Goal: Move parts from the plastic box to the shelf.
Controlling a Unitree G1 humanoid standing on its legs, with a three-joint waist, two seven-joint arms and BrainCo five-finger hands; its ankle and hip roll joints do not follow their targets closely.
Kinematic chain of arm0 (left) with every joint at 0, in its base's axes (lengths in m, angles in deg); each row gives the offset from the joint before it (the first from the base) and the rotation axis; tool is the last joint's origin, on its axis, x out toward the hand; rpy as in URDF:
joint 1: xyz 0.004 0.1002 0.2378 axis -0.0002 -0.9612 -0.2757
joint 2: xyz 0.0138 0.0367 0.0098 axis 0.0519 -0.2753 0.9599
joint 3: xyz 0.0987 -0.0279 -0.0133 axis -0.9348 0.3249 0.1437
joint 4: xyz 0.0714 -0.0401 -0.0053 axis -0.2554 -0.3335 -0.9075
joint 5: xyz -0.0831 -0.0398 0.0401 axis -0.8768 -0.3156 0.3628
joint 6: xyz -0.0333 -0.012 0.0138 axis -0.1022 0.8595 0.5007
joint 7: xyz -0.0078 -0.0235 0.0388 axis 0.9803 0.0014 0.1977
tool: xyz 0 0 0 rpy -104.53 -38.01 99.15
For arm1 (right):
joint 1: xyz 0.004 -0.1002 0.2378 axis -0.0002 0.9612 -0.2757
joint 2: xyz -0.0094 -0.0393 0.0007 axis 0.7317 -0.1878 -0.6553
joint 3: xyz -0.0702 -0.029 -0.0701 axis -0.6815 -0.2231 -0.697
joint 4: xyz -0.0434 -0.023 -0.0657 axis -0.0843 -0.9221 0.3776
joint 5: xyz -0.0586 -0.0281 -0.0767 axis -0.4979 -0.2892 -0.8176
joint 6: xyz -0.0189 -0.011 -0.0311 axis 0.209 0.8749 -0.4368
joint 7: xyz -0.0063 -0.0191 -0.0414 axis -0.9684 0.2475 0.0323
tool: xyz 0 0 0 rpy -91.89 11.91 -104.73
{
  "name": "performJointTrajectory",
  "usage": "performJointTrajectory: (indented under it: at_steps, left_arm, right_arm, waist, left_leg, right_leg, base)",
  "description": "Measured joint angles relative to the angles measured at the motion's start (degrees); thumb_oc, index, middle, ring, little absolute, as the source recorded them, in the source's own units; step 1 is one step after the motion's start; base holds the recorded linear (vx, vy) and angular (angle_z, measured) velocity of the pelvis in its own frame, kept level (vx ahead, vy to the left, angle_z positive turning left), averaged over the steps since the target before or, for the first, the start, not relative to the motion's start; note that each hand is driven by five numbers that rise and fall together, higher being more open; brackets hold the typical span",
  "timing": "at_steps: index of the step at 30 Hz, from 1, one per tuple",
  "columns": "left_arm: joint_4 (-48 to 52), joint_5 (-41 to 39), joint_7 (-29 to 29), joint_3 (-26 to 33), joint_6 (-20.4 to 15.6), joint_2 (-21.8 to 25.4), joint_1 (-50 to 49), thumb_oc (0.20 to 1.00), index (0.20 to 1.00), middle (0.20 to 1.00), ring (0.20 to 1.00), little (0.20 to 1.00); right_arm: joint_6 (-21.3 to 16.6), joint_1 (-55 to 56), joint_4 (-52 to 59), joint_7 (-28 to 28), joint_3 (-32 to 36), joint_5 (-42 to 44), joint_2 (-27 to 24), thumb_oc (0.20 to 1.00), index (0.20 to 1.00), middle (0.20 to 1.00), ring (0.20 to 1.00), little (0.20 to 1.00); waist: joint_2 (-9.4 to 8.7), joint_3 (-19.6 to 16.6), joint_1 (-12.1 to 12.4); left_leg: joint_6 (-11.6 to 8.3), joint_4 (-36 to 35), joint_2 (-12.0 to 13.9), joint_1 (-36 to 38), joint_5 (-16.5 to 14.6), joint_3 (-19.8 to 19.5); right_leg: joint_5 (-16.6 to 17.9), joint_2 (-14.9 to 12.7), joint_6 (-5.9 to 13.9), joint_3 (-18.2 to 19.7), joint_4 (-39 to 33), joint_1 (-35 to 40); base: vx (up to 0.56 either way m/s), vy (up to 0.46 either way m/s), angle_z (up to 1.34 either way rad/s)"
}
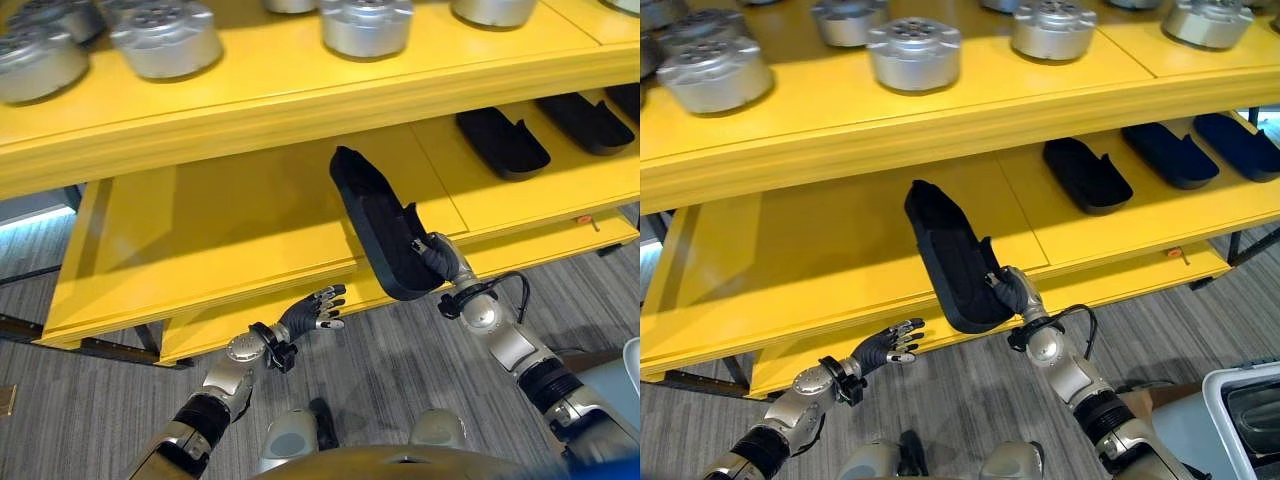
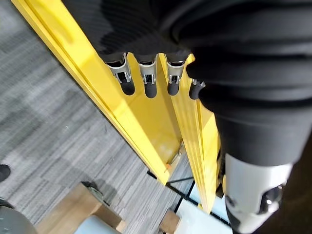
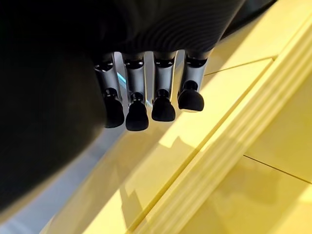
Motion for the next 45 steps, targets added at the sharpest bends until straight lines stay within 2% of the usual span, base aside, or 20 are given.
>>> performJointTrajectory:
  at_steps: [1,2,4,6,7,9,11,13,15,16,18,21,24,27,29,31,34,36,43,45]
  left_arm:
    - [0.00,0.12,0.40,-0.04,0.32,0.59,-0.83,1.000,1.000,1.000,1.000,1.000]
    - [0.16,0.15,0.55,-0.39,0.36,1.24,-1.84,1.000,1.000,1.000,1.000,1.000]
    - [0.09,0.12,0.52,-1.84,0.65,2.28,-3.53,1.000,1.000,1.000,1.000,1.000]
    - [0.10,0.04,0.40,-1.56,0.50,2.49,-5.26,1.000,1.000,1.000,1.000,1.000]
    - [0.09,0.04,0.39,-1.56,0.25,2.51,-5.34,1.000,1.000,1.000,1.000,1.000]
    - [0.14,-0.02,0.40,-1.33,-0.57,2.50,-5.70,1.000,1.000,1.000,1.000,1.000]
    - [0.40,-0.69,0.41,-0.07,-1.06,2.74,-6.47,1.000,1.000,1.000,1.000,1.000]
    - [0.62,-2.12,0.40,1.37,-1.54,2.90,-6.47,1.000,1.000,1.000,1.000,1.000]
    - [0.73,-3.02,0.33,2.64,-1.57,3.34,-6.43,1.000,1.000,1.000,1.000,1.000]
    - [0.77,-3.34,0.31,3.15,-1.56,3.29,-6.51,1.000,1.000,1.000,1.000,1.000]
    - [1.55,-3.32,0.34,3.26,-1.31,2.48,-6.99,1.000,1.000,1.000,1.000,1.000]
    - [5.18,-3.53,0.41,3.27,-1.10,2.20,-7.07,1.000,1.000,1.000,1.000,1.000]
    - [5.73,-4.98,0.40,3.07,-0.49,2.27,-4.75,1.000,1.000,1.000,1.000,1.000]
    - [5.87,-5.04,0.49,2.86,0.64,2.22,-1.79,1.000,1.000,1.000,1.000,1.000]
    - [6.91,-5.16,0.48,2.85,1.08,3.14,-1.33,1.000,1.000,1.000,1.000,1.000]
    - [6.91,-7.12,0.47,2.57,1.44,4.35,-0.52,1.000,1.000,1.000,1.000,1.000]
    - [6.99,-8.06,0.35,2.34,1.55,5.02,1.13,1.000,1.000,1.000,1.000,1.000]
    - [6.99,-9.54,0.30,2.24,1.54,5.20,2.58,1.000,1.000,1.000,1.000,1.000]
    - [7.59,-10.74,-2.02,-2.26,1.48,5.26,8.44,1.000,1.000,1.000,1.000,1.000]
    - [7.59,-11.26,-2.49,-2.25,1.48,5.20,8.90,1.000,1.000,1.000,1.000,1.000]
  right_arm:
    - [-0.04,0.56,-0.09,0.08,0.17,0.11,0.32,0.200,0.200,0.200,0.200,0.200]
    - [-0.15,1.24,-0.34,0.08,1.04,0.38,1.26,0.200,0.200,0.200,0.200,0.200]
    - [-0.01,1.46,-1.73,0.30,1.56,0.52,2.53,0.200,0.200,0.200,0.200,0.200]
    - [0.30,1.54,-1.30,0.38,1.51,0.49,2.85,0.200,0.200,0.200,0.200,0.200]
    - [0.37,1.29,-1.19,0.38,1.52,0.49,2.84,0.200,0.200,0.200,0.200,0.200]
    - [0.65,1.20,-1.26,0.36,1.54,0.55,2.85,0.200,0.200,0.200,0.200,0.200]
    - [0.69,0.98,-1.27,0.13,1.56,0.70,2.82,0.200,0.200,0.200,0.200,0.200]
    - [0.68,0.13,-1.61,-0.45,1.58,1.74,2.66,0.200,0.200,0.200,0.200,0.200]
    - [0.80,-1.74,-1.87,-0.89,1.57,1.92,2.66,0.200,0.200,0.200,0.200,0.200]
    - [0.96,-3.05,-1.88,-0.91,1.58,2.22,2.58,0.200,0.200,0.200,0.200,0.200]
    - [1.71,-5.90,-1.87,-0.94,1.86,2.73,1.59,0.200,0.200,0.200,0.200,0.200]
    - [3.89,-9.66,-1.98,-1.47,3.39,3.14,-2.42,0.200,0.200,0.200,0.200,0.200]
    - [6.07,-16.87,-4.87,-1.74,4.97,4.29,-4.98,0.200,0.200,0.200,0.200,0.200]
    - [7.29,-24.90,-12.17,-1.88,5.69,4.91,-7.96,0.200,0.200,0.200,0.200,0.200]
    - [7.48,-27.18,-16.22,-1.92,6.50,4.94,-8.42,0.200,0.200,0.200,0.200,0.200]
    - [7.46,-30.70,-21.22,-1.61,5.33,4.95,-9.03,0.200,0.200,0.200,0.200,0.200]
    - [7.96,-32.91,-24.37,-1.41,3.84,4.89,-9.50,0.200,0.200,0.200,0.200,0.200]
    - [8.08,-35.75,-26.44,-1.24,1.95,4.89,-9.52,0.200,0.200,0.200,0.200,0.200]
    - [8.88,-41.92,-28.48,2.17,-2.48,5.09,-8.92,0.200,0.200,0.200,0.200,0.200]
    - [10.30,-42.36,-28.59,3.99,-2.47,5.94,-7.89,0.200,0.200,0.200,0.200,0.200]
  waist:
    - [0.00,0.03,0.06]
    - [-0.09,0.05,0.33]
    - [0.50,0.46,0.93]
    - [0.33,0.57,2.13]
    - [-0.03,0.91,2.49]
    - [-1.12,1.44,3.12]
    - [-1.93,1.92,4.87]
    - [-2.70,2.12,6.04]
    - [-4.48,2.65,6.32]
    - [-4.81,2.83,6.53]
    - [-3.44,3.13,6.06]
    - [-2.57,3.22,6.17]
    - [-1.30,4.14,6.37]
    - [0.71,5.85,8.18]
    - [1.28,6.28,9.60]
    - [1.81,9.44,10.91]
    - [1.98,12.75,12.52]
    - [2.03,14.39,12.59]
    - [2.26,16.43,14.01]
    - [2.27,16.66,14.12]
  left_leg:
    - [1.08,-0.85,-0.30,0.39,0.01,0.04]
    - [1.50,-2.04,-0.76,0.95,0.38,0.13]
    - [1.51,-5.67,-1.09,3.02,2.43,0.91]
    - [1.47,-9.11,-1.10,3.83,4.50,2.00]
    - [1.54,-9.88,-1.15,3.70,5.05,1.71]
    - [1.23,-11.12,-1.06,3.21,6.59,1.40]
    - [0.38,-11.61,-0.26,2.89,7.43,1.45]
    - [-0.90,-11.53,0.95,1.73,8.04,0.99]
    - [-2.54,-10.90,1.06,1.43,8.24,0.73]
    - [-3.60,-10.09,1.88,1.18,8.07,0.68]
    - [-5.41,-9.24,4.96,1.19,8.37,0.03]
    - [-6.98,-9.39,8.25,1.17,9.18,-0.72]
    - [-8.03,-9.40,9.32,0.18,10.03,-1.72]
    - [-8.18,-9.30,9.37,-1.03,10.84,-2.13]
    - [-8.27,-9.39,9.31,-2.12,11.05,-2.53]
    - [-8.11,-9.03,9.19,-3.07,11.36,-3.11]
    - [-8.04,-8.07,9.17,-5.10,11.40,-3.47]
    - [-7.89,-7.18,9.20,-6.22,11.25,-3.97]
    - [-7.71,-4.31,9.39,-10.92,11.15,-5.58]
    - [-7.47,-3.29,9.32,-11.93,10.97,-5.76]
  right_leg:
    - [-0.53,0.52,0.76,0.29,0.51,-0.34]
    - [1.24,1.11,0.33,-0.45,0.10,-0.11]
    - [4.87,1.19,2.12,-0.32,-0.26,-0.83]
    - [2.91,1.87,4.67,-0.40,-0.71,-3.13]
    - [2.67,2.58,5.00,-0.22,-2.45,-3.51]
    - [2.71,2.90,4.99,-0.65,-5.84,-3.65]
    - [2.85,3.38,4.80,-1.89,-8.67,-3.53]
    - [3.25,4.59,4.36,-2.75,-11.52,-2.71]
    - [4.45,5.29,2.98,-2.95,-13.53,-0.59]
    - [2.87,5.97,2.88,-3.28,-15.29,0.45]
    - [1.89,8.89,1.42,-3.85,-16.51,1.54]
    - [0.73,12.12,-0.41,-4.98,-16.28,2.16]
    - [0.03,13.12,-1.38,-5.41,-14.93,0.64]
    - [-0.04,13.11,-1.48,-5.86,-14.25,-0.59]
    - [-0.21,13.09,-1.68,-6.03,-13.80,-1.81]
    - [-0.83,12.68,-1.84,-6.68,-12.24,-2.91]
    - [-1.36,12.14,-1.94,-6.96,-10.20,-5.10]
    - [-1.93,11.86,-2.18,-7.19,-9.01,-5.98]
    - [-4.04,10.57,-2.94,-8.15,-2.92,-11.39]
    - [-4.66,10.10,-2.96,-8.15,-1.58,-12.32]
  base:
    - [0.04,0.293,-0.02]
    - [0.03,0.194,-0.14]
    - [0.00,0.113,-0.22]
    - [-0.02,0.002,-0.20]
    - [-0.04,-0.062,0.02]
    - [-0.07,-0.108,0.23]
    - [-0.04,-0.103,0.06]
    - [0.02,-0.062,0.02]
    - [0.05,-0.035,0.01]
    - [0.09,-0.035,-0.10]
    - [0.09,-0.029,-0.11]
    - [-0.01,-0.023,0.04]
    - [-0.04,-0.037,0.07]
    - [-0.04,-0.009,0.07]
    - [-0.05,-0.008,0.10]
    - [-0.05,-0.023,0.14]
    - [-0.06,-0.031,0.07]
    - [-0.05,-0.017,0.09]
    - [-0.04,-0.002,0.08]
    - [-0.04,0.011,0.04]
